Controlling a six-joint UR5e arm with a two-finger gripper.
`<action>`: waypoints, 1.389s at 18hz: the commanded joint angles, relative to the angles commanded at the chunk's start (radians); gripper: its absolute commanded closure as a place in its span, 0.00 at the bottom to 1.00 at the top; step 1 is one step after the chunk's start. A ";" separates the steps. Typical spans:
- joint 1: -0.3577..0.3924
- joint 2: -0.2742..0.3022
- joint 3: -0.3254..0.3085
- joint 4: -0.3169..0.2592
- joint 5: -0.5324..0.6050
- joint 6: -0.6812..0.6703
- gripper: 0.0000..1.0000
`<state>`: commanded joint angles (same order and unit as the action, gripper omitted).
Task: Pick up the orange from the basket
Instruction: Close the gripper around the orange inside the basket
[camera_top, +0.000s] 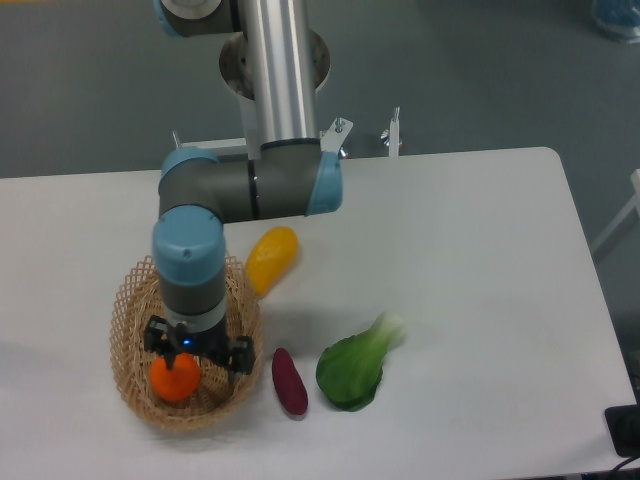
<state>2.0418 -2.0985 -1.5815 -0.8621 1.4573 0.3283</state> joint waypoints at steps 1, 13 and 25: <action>-0.006 -0.003 -0.002 0.000 0.000 0.000 0.00; -0.022 -0.072 0.015 0.002 0.041 -0.038 0.00; -0.023 -0.029 0.015 -0.002 0.032 -0.040 0.46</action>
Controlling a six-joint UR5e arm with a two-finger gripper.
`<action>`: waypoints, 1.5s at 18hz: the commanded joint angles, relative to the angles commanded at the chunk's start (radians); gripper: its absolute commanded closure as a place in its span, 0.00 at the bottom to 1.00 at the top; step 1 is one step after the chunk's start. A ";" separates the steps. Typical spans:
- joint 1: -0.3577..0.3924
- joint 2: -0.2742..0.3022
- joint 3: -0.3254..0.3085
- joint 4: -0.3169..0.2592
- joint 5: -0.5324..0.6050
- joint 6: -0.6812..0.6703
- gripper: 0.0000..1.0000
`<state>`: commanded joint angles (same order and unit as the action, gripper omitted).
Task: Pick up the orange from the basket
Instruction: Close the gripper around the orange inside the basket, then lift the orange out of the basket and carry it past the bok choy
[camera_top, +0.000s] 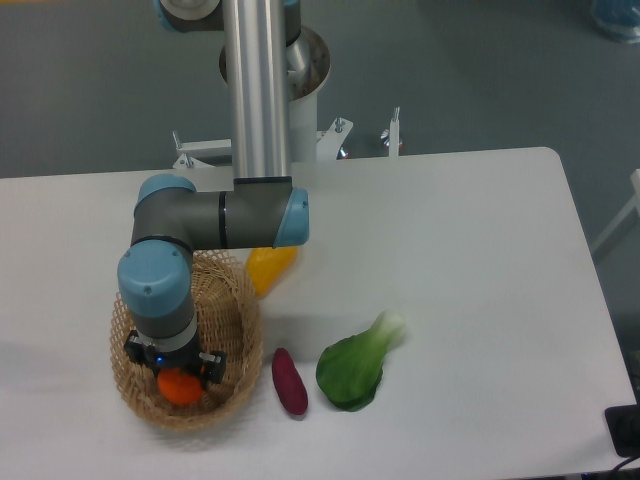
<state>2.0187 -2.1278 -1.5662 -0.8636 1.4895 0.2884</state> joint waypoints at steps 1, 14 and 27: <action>0.000 0.009 -0.003 0.000 0.000 0.000 0.46; 0.138 0.138 -0.023 -0.005 0.011 0.093 0.46; 0.370 0.230 -0.081 -0.057 0.011 0.385 0.46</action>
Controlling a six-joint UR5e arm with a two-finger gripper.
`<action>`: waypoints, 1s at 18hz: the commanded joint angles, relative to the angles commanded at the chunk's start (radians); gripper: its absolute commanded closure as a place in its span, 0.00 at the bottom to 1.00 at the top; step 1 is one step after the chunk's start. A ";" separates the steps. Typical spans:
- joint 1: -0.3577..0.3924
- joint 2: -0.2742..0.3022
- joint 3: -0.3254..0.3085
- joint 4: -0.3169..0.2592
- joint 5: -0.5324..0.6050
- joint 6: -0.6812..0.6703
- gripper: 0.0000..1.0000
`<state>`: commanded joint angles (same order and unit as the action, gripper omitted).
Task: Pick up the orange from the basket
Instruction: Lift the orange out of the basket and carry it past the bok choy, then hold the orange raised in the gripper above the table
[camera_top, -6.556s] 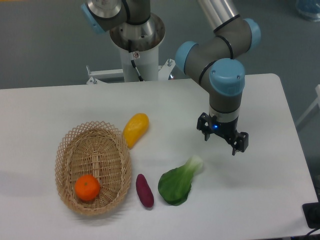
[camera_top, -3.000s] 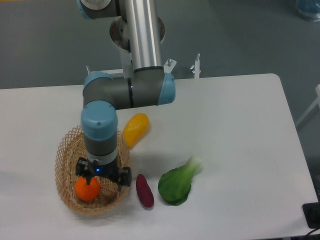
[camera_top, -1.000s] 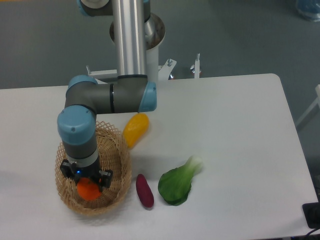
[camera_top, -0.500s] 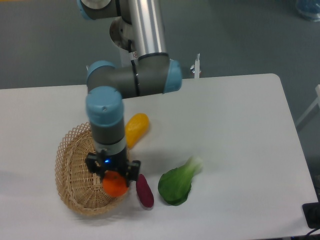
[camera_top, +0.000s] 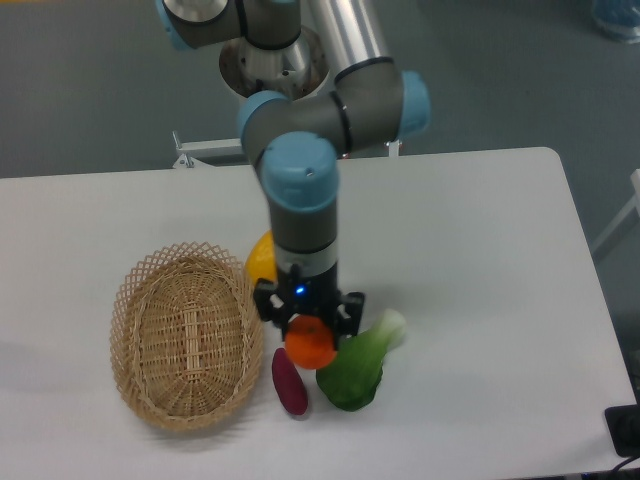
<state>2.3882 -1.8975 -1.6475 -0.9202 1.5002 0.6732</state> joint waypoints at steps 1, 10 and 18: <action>0.017 0.002 0.000 -0.020 0.000 0.032 0.46; 0.173 0.002 -0.003 -0.054 0.002 0.337 0.46; 0.218 -0.015 -0.029 -0.032 0.002 0.534 0.45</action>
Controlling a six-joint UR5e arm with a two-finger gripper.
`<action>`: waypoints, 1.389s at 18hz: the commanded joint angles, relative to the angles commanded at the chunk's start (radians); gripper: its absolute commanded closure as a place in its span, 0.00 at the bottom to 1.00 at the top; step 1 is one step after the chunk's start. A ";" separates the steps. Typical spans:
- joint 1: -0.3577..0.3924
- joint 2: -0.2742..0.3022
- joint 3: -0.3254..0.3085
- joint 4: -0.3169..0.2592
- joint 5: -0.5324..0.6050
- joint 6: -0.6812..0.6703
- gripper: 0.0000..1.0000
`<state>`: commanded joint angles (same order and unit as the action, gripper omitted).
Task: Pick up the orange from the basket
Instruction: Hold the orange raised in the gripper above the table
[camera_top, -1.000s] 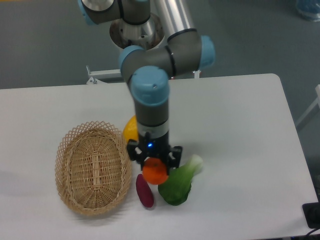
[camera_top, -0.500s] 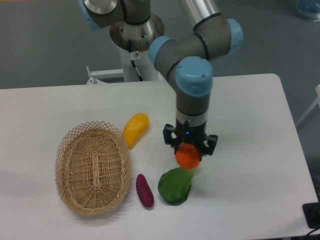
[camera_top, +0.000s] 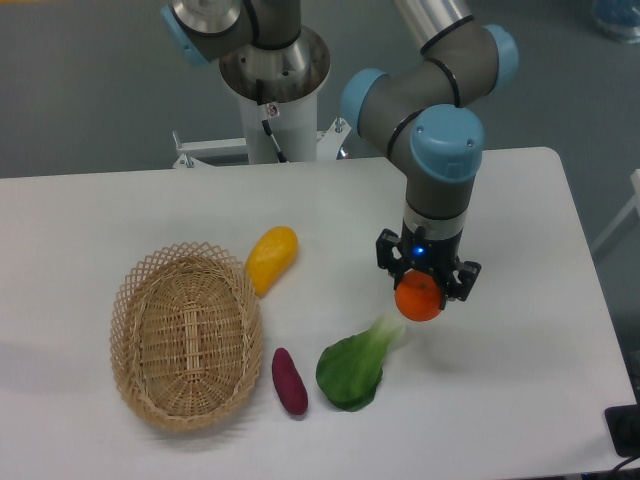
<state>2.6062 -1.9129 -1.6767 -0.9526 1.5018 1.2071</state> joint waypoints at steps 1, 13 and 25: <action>0.014 -0.005 0.003 0.000 -0.002 0.023 0.45; 0.018 -0.025 0.031 0.000 0.034 0.054 0.45; 0.017 -0.026 0.020 0.002 0.067 0.052 0.45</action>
<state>2.6231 -1.9390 -1.6567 -0.9511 1.5693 1.2594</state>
